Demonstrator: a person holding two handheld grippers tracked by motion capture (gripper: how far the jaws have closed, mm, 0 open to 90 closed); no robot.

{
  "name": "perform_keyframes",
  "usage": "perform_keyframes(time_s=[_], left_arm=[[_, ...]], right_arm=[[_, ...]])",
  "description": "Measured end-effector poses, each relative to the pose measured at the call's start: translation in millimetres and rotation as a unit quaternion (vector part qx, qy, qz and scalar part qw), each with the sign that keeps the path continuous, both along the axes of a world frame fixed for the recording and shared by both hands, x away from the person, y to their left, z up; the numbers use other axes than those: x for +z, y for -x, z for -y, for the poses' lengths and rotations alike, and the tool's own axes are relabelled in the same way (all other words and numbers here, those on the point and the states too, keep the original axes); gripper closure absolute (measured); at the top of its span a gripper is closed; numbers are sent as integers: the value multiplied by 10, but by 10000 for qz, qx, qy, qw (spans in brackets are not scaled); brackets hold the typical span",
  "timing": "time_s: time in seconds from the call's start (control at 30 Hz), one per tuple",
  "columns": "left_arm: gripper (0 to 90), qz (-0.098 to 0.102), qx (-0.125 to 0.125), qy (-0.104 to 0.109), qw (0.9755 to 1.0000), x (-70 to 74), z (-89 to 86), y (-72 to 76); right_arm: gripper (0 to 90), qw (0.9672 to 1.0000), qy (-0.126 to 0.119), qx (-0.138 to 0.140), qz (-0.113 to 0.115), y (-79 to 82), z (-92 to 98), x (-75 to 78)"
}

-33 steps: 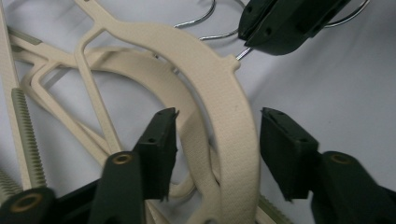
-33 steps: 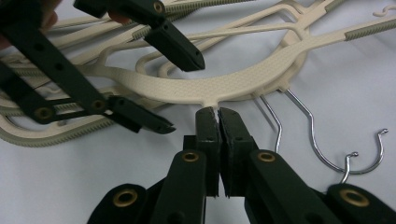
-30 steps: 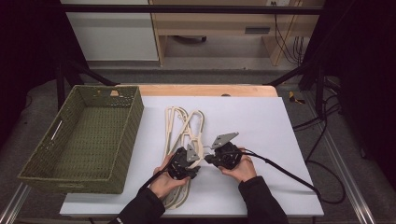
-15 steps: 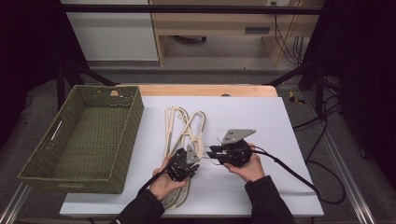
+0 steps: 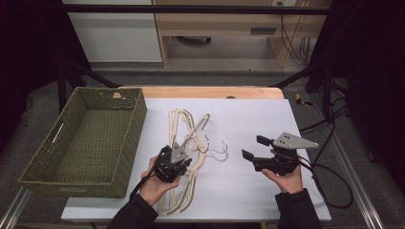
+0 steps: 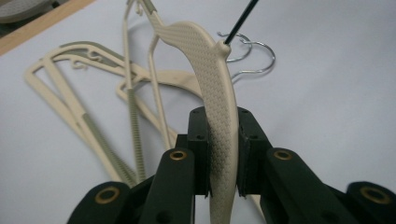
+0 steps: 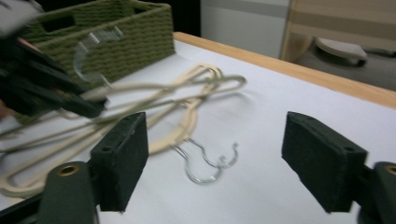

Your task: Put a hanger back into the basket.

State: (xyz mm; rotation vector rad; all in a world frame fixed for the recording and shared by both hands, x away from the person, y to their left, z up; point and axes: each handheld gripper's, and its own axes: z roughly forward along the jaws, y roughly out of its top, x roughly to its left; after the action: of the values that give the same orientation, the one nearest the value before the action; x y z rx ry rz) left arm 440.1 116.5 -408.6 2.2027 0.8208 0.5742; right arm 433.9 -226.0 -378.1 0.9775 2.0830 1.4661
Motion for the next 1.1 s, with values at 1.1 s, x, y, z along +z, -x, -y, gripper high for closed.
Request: perform_keyframes(time_s=[1.1], left_arm=[[857,882,184,966,9912,1296,-909,106]], right_arm=[[86,9986,-255,-468,-44,102,282,-127]])
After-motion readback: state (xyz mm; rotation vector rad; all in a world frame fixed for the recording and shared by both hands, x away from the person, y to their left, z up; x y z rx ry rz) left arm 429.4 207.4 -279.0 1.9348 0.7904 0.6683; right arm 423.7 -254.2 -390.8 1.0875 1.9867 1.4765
